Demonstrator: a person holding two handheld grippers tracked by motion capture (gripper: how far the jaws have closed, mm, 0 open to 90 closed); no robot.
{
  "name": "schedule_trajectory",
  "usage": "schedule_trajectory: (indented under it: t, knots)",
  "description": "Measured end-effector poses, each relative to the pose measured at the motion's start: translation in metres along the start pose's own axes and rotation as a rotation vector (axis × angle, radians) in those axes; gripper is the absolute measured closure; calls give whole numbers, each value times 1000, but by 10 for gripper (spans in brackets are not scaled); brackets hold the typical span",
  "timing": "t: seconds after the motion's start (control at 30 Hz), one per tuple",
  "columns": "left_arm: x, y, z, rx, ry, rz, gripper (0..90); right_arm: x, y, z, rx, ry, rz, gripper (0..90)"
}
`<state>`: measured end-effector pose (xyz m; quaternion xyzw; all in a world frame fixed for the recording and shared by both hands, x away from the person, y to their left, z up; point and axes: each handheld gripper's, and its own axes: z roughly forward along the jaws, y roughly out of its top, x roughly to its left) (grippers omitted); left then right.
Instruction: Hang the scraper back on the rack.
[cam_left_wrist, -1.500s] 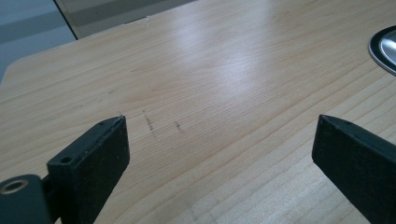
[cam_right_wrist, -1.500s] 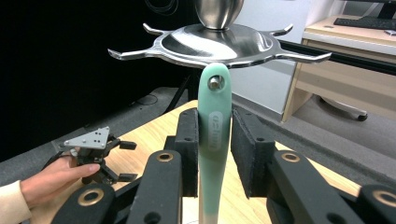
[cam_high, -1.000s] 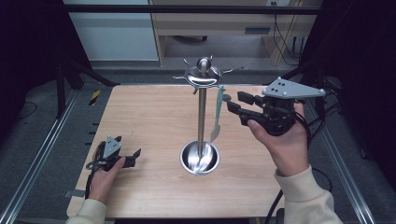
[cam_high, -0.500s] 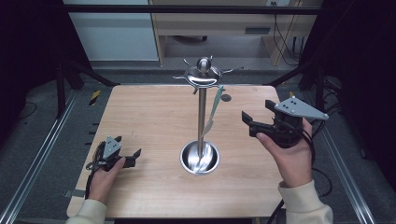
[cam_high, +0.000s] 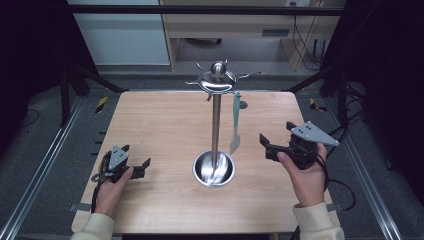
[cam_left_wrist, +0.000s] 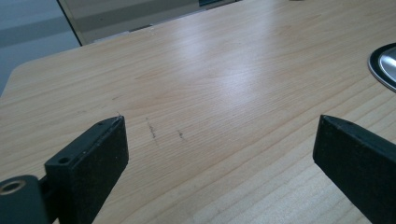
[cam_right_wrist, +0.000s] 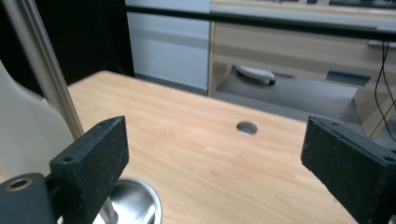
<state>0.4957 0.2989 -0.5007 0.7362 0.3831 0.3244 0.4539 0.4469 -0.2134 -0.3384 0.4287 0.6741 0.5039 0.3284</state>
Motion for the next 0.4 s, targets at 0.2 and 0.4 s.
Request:
schedule_trajectory:
  t: [0.2,0.4]
  knots:
    - [5,-2,-1,-9,10,-28,32,-5,-31,22,91,-26,-3,97]
    - [6,-2,-1,-5,14,-39,31,-11,-66,40,160,-48,9,143]
